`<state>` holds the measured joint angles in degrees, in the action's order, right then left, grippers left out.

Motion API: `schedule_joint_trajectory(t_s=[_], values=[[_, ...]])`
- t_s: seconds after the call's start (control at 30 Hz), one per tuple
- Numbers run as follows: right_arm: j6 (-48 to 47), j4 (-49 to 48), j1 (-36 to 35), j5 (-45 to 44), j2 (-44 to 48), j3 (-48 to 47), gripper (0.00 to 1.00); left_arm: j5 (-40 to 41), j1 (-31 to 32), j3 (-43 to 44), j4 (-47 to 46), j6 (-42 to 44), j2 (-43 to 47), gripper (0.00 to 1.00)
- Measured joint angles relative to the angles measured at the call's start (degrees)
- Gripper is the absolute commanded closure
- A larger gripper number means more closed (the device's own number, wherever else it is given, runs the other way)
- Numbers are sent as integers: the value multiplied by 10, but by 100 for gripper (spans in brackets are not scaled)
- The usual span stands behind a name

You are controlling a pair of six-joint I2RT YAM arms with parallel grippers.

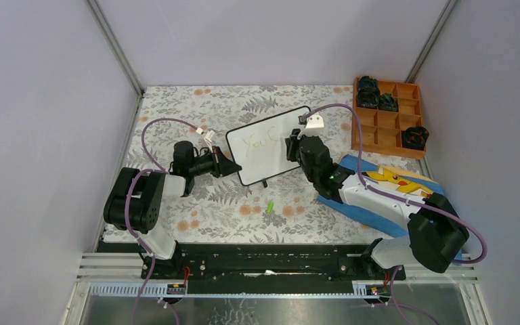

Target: Write a sentence on the whiteboard

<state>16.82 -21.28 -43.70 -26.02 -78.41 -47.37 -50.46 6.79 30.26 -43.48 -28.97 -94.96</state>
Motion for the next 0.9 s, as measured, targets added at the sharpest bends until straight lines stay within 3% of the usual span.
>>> schedule_joint_trajectory(t_s=[0.9], values=[[-1,-18,6,7,-33,-15,100,1,3,3,7,4,0,100]])
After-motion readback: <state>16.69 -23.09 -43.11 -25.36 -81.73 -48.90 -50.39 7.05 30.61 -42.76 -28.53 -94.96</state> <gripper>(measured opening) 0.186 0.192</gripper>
